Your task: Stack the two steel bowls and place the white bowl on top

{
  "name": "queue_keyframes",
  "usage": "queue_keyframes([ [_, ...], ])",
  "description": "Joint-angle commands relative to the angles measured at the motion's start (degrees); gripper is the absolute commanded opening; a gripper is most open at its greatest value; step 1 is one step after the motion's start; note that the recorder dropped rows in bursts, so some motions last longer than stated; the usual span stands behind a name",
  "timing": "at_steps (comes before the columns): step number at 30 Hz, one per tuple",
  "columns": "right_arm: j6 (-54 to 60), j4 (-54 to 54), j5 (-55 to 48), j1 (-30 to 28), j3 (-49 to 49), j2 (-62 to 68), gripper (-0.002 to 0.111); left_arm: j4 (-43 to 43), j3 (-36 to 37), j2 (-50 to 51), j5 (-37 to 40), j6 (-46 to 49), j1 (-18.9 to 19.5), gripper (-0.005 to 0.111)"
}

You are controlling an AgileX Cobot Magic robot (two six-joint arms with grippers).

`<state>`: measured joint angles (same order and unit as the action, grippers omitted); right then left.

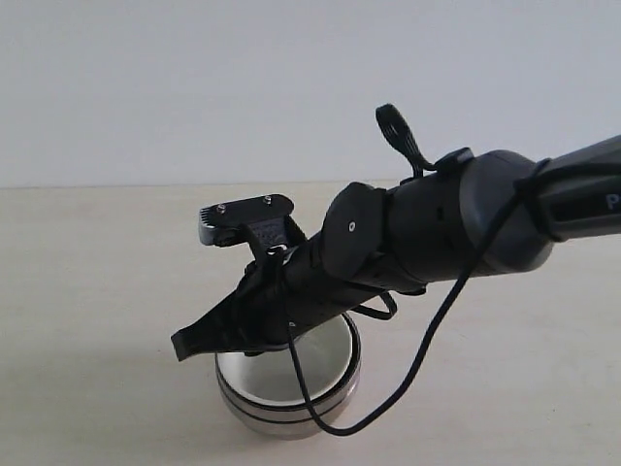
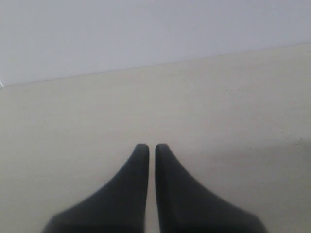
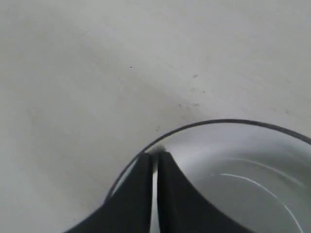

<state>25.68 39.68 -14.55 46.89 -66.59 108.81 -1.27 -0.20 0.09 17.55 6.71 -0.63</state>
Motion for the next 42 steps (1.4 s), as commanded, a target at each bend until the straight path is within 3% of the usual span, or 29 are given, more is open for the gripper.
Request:
queue_keyframes([
  [1, 0.9, -1.2, -2.9, 0.2, -0.2, -3.1, 0.000, 0.5, 0.2, -0.1, 0.0, 0.2, 0.1, 0.004],
  [7, 0.7, -1.1, -3.7, 0.6, -0.2, -10.3, 0.000, 0.5, 0.2, -0.1, 0.0, 0.2, 0.1, 0.004],
  [19, 0.4, 0.0, -1.5, 12.9, -0.1, -2.6, 0.000, 0.5, 0.2, -0.1, 0.0, 0.2, 0.1, 0.004],
  [22, 5.5, -1.3, -1.1, 15.2, -0.1, -0.9, 0.000, 0.5, 0.2, -0.1, 0.0, 0.2, 0.1, 0.004],
  [27, 2.1, -6.7, 7.9, 21.1, 1.3, -0.9, 0.000, 0.5, 0.2, -0.1, 0.0, 0.2, 0.1, 0.004],
  [37, 1.7, -12.2, 10.5, 19.1, 1.3, -0.9, 0.000, 0.5, 0.2, -0.1, 0.0, 0.2, 0.1, 0.004],
  [42, 6.1, -14.2, 21.6, 15.1, 1.3, -3.2, 0.000, 0.5, 0.2, -0.1, 0.0, 0.2, 0.1, 0.004],
])
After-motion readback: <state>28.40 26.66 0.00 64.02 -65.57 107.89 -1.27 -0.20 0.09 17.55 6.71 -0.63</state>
